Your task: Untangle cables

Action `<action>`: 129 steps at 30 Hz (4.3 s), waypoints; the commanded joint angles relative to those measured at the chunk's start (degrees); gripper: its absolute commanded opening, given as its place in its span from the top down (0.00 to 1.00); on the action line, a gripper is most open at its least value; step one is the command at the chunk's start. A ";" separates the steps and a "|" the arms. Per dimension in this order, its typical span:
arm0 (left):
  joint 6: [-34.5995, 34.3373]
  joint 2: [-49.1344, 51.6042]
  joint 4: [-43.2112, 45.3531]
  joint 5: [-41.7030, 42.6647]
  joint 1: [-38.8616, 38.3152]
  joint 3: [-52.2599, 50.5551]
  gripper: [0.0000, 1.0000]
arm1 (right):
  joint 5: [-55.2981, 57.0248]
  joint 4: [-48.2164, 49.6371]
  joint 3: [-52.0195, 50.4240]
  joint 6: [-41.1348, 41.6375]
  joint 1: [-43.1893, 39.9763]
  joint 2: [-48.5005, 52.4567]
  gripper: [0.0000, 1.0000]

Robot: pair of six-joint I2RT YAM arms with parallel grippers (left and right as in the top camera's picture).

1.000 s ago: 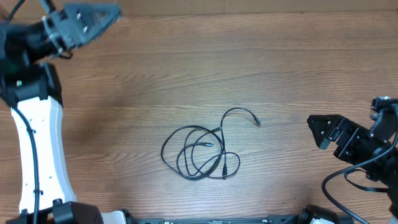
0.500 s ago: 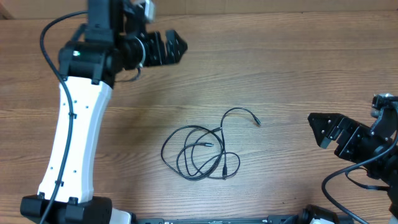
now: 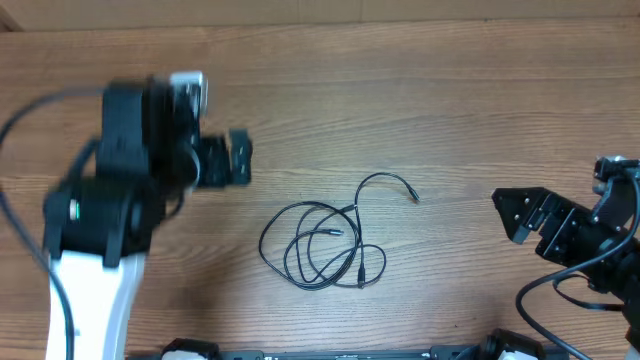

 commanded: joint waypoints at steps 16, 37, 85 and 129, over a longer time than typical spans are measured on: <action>-8.61 -19.87 6.12 -0.70 0.07 -20.76 0.01 | -0.24 -6.84 0.96 -0.46 0.33 -2.49 0.00; -8.61 -16.98 6.58 -0.70 0.07 -20.76 0.00 | -0.24 -6.84 0.96 -0.46 0.33 -2.49 0.00; -15.06 -9.29 1.81 21.05 -0.04 -20.79 0.01 | -1.57 3.37 0.35 0.48 0.33 -2.38 0.00; -13.05 -3.91 2.45 20.26 -3.39 -20.79 0.04 | -6.27 7.08 -24.24 26.58 0.33 9.38 0.00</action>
